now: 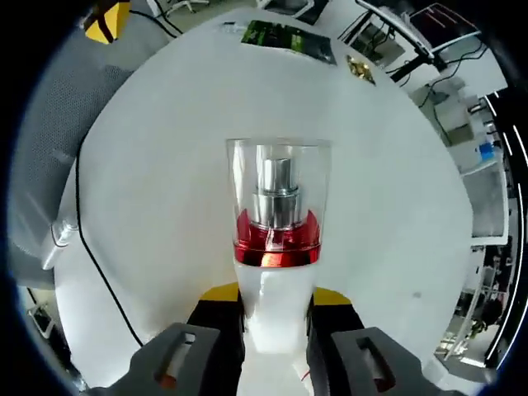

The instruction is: Arrange the skincare products in the storage area until every visible bottle or jar stands upright without overlapping.

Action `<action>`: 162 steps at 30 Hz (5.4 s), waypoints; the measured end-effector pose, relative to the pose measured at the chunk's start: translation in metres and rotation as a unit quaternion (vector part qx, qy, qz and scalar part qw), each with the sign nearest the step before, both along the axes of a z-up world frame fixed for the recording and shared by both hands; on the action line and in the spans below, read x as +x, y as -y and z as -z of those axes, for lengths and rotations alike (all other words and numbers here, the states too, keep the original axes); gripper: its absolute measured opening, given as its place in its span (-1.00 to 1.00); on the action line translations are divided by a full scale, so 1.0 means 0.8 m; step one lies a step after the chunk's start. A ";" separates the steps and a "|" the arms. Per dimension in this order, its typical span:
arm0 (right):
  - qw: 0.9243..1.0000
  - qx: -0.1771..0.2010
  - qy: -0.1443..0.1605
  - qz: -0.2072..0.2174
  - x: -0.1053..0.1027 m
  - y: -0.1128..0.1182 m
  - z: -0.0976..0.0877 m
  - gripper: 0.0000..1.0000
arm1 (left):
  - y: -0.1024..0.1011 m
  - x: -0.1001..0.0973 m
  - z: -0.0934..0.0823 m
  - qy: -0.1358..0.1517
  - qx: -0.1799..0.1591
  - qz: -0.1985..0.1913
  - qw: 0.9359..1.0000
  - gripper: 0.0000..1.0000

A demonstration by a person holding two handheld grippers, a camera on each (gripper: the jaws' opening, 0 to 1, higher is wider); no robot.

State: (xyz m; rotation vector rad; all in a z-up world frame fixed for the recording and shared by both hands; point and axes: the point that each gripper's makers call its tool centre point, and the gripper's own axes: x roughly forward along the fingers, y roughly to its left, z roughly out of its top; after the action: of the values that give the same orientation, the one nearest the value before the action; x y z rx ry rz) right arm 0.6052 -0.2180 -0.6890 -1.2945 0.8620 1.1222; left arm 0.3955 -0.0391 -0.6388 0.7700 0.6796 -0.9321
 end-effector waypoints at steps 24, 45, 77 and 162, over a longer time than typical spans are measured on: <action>0.973 0.180 0.041 0.142 -0.012 -0.016 -0.075 -0.58 | 0.002 -0.001 -0.003 0.005 -0.001 0.007 1.000 -0.99; 0.873 0.421 0.052 0.242 -0.048 -0.044 -0.218 -0.58 | 0.024 -0.005 -0.027 0.002 -0.080 0.012 0.997 -0.91; 0.786 0.567 -0.020 0.245 -0.232 -0.109 -0.249 -0.57 | 0.079 -0.016 -0.128 -0.062 -0.375 -0.011 0.925 0.29; 0.777 0.591 -0.137 0.169 -0.317 -0.213 -0.228 -0.47 | 0.076 -0.060 -0.112 -0.115 -0.317 0.054 0.940 -0.37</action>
State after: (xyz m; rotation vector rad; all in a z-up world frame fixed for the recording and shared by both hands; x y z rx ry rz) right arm 0.3513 -0.0477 -0.5066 0.0816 0.3735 1.2175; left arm 0.3475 -0.1001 -0.5495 0.1238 0.4930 -1.2667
